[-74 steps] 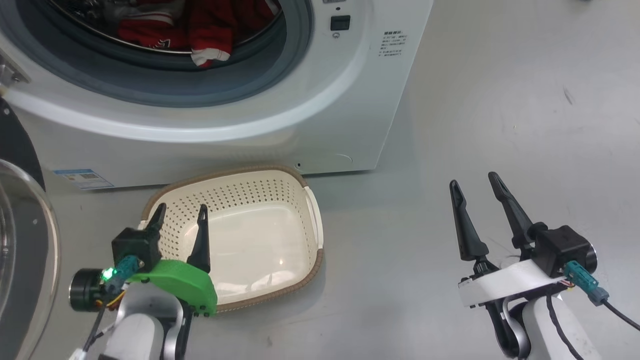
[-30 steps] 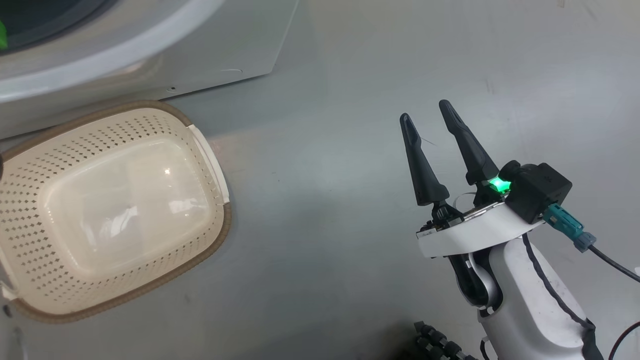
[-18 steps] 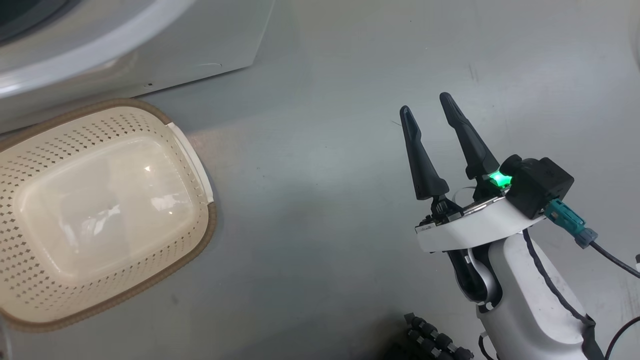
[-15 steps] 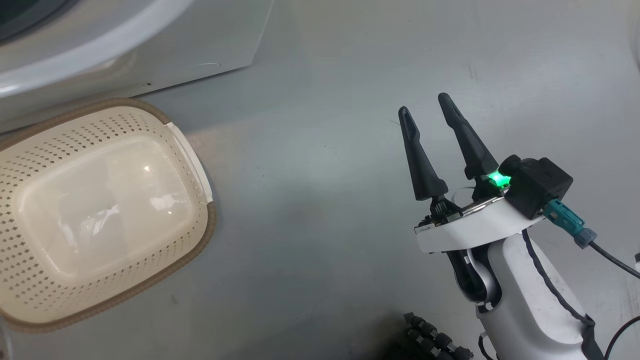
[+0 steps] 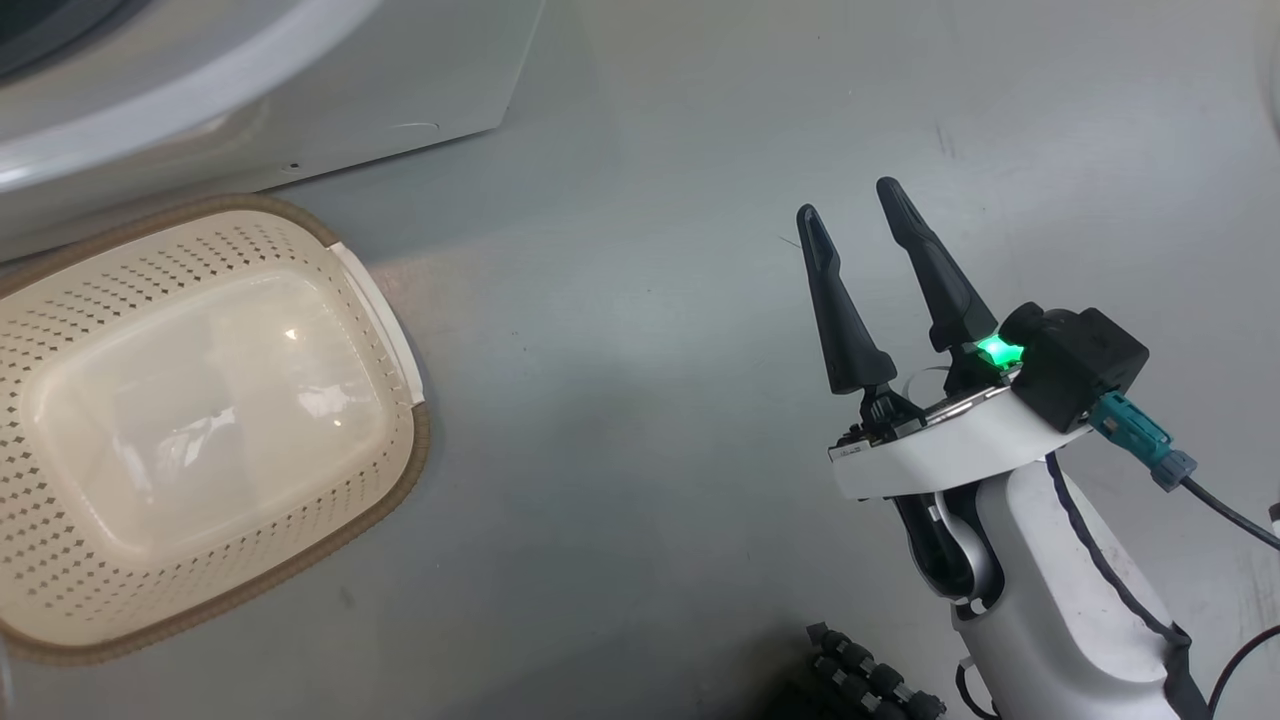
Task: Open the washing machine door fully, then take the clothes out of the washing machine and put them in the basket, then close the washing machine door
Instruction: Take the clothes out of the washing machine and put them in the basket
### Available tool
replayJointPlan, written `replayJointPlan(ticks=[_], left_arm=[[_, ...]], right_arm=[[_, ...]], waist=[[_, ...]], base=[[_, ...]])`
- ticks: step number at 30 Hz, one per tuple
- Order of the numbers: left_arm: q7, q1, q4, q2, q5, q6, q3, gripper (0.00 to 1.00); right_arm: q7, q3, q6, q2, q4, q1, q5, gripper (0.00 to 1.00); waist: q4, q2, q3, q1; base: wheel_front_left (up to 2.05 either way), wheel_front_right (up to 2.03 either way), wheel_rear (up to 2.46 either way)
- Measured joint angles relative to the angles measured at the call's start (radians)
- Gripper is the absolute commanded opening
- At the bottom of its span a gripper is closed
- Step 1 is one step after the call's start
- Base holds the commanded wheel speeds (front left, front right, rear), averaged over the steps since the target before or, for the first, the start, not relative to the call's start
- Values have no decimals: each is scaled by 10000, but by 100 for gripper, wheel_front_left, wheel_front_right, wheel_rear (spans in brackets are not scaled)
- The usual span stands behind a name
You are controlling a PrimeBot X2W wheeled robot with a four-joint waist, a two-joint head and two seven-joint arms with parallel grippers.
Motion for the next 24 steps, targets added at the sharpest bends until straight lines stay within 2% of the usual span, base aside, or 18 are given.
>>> replayJointPlan(ticks=[10, 24], left_arm=[[-560, -82, -38, -8, 247, -222, -291, 0], [-2274, 523, -500, -449, 359, -389, -489, 0]], right_arm=[[0, -184, -77, -2, 12, -97, -82, 100], [0, -311, -79, -2, 102, -93, -487, 100]], waist=[[139, 0, -45, 0], [540, 0, -440, 0]], base=[[0, 0, 0], [0, 0, 0]])
